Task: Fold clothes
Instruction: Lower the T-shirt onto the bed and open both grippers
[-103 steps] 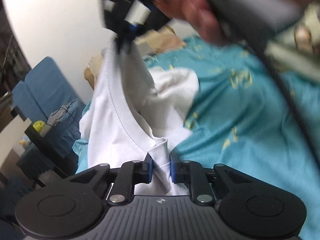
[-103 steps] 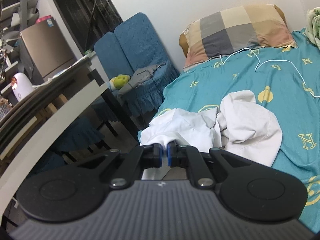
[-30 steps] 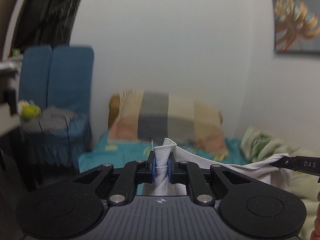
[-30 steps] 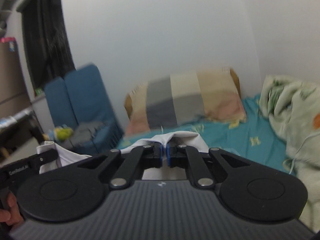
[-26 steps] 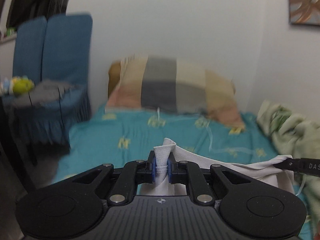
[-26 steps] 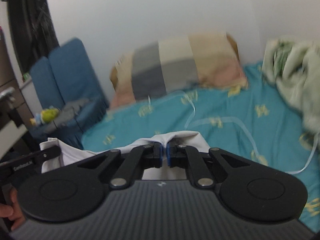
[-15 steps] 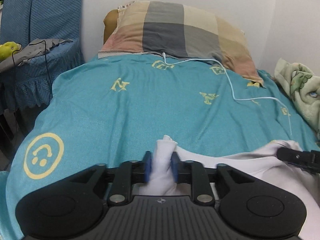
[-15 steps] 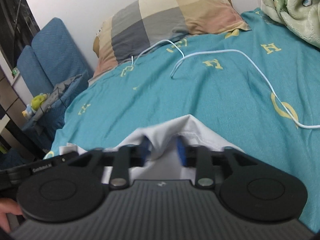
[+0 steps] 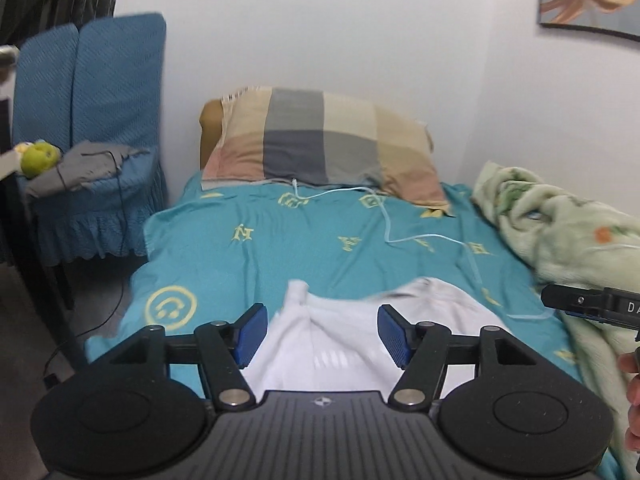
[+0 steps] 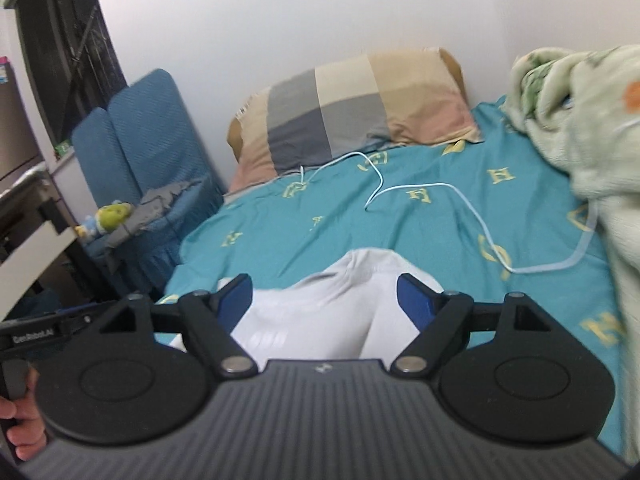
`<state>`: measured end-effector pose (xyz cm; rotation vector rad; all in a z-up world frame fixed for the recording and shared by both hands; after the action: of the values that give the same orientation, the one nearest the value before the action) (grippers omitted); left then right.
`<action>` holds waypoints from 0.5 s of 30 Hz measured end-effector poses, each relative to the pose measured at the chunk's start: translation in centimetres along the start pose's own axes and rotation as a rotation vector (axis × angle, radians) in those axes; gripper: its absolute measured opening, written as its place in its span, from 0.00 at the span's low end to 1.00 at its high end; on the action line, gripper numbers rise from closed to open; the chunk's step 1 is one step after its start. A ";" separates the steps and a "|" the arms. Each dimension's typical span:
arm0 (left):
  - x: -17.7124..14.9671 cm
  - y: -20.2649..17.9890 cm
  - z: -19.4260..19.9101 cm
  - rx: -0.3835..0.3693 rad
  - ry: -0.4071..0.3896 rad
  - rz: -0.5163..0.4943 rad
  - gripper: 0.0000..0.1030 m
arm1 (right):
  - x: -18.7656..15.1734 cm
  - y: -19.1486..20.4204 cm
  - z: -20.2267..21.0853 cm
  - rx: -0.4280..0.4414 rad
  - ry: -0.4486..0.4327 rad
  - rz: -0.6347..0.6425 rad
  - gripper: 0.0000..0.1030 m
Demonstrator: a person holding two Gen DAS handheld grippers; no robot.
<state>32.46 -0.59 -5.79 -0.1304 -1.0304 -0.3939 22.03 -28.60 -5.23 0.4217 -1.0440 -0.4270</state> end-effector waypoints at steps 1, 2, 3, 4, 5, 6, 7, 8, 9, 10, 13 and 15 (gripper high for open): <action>-0.4 -0.9 2.5 0.000 -0.004 -0.006 0.62 | -0.7 0.2 2.0 0.003 -0.006 0.000 0.78; -0.9 -1.9 5.0 0.001 -0.008 -0.014 0.62 | -1.3 0.4 3.9 0.007 -0.008 -0.001 0.78; -1.5 -3.0 7.5 0.002 -0.013 -0.022 0.62 | -2.0 0.6 5.8 0.011 -0.010 -0.001 0.78; -2.1 -3.9 9.6 0.002 -0.015 -0.022 0.62 | -2.6 0.9 7.7 0.014 -0.012 0.000 0.78; -2.9 -4.5 11.6 0.000 -0.015 -0.016 0.62 | -3.2 1.3 9.4 0.015 -0.012 0.011 0.78; -3.7 -5.2 13.5 -0.002 -0.014 -0.010 0.62 | -3.6 1.8 11.1 0.021 -0.014 0.027 0.78; -4.5 -5.9 15.4 -0.004 -0.014 -0.003 0.62 | -4.1 2.4 12.7 0.027 -0.020 0.040 0.78; -5.3 -6.6 17.4 -0.006 -0.014 0.003 0.62 | -4.6 3.0 14.2 0.035 -0.024 0.051 0.78; -6.1 -6.9 18.8 -0.008 -0.013 0.013 0.62 | -5.2 3.4 15.4 0.044 -0.023 0.053 0.78; -6.9 -7.2 20.0 -0.004 -0.013 0.016 0.62 | -5.8 3.8 16.6 0.053 -0.022 0.055 0.78; -9.1 -8.1 23.5 0.020 -0.018 0.015 0.62 | -8.0 4.6 19.8 0.084 -0.032 0.071 0.78; -10.4 -8.3 25.4 0.031 -0.022 0.027 0.62 | -9.6 4.8 21.2 0.092 -0.023 0.081 0.78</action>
<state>4.14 1.71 -2.27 -0.1210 -1.0551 -0.3531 -0.34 -22.27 -0.47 0.4559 -1.1016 -0.3130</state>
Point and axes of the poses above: each gripper's, at about its wrist camera, not at the fingertips, and z roughly against the way its jaws point, y to its left, x to its top, the point moved 1 cm from there along -z, roughly the way its jaws point, and after that the axes turned 13 degrees about -z, right-handed, at the moved point
